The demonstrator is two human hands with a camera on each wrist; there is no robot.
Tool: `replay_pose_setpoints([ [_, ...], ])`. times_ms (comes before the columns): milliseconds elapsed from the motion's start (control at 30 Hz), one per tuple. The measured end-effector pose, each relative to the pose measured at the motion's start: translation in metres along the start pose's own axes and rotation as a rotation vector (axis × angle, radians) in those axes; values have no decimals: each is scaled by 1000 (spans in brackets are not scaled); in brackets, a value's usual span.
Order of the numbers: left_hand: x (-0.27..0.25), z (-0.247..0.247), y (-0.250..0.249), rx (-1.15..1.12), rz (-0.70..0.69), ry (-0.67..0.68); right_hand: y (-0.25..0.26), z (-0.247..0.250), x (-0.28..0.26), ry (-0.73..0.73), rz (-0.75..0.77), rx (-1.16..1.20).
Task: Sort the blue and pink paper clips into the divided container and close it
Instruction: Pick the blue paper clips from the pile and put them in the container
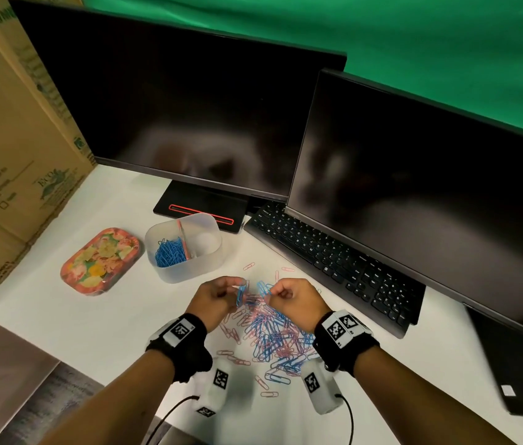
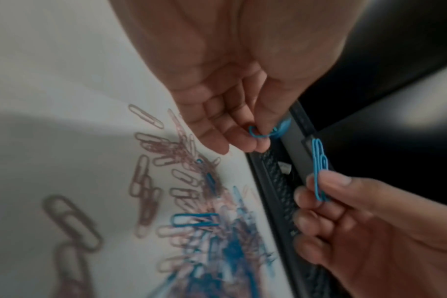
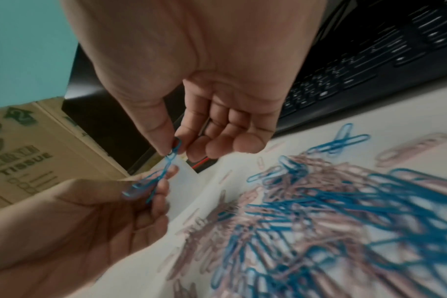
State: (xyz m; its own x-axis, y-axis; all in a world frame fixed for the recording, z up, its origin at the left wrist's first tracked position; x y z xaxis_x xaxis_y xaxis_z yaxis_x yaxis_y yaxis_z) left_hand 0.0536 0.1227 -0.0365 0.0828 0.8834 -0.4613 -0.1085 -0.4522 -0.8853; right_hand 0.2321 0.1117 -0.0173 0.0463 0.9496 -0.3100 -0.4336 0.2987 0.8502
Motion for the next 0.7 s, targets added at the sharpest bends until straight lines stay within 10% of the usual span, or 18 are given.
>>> replay_pose_setpoints([
  [300,-15,-24,-12,-799,305,30,60,-17,-3,5,52,34],
  [700,-1,76,-62,-913,213,-189,39,28,2,-148,60,-170],
])
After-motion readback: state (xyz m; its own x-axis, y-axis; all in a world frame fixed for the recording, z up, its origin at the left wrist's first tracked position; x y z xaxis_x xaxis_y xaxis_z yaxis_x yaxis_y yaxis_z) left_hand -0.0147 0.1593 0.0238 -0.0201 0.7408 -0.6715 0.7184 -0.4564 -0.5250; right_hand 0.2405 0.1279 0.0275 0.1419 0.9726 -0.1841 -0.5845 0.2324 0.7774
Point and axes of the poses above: each hand's wrist, its own x-axis towards the middle knuckle, its own z-axis out of the back of the hand, y = z × x, the point moved 8 cm from there along x, towards the middle knuckle, and after that the axes turned 5 degrees about -y, right-handed, at the moved point
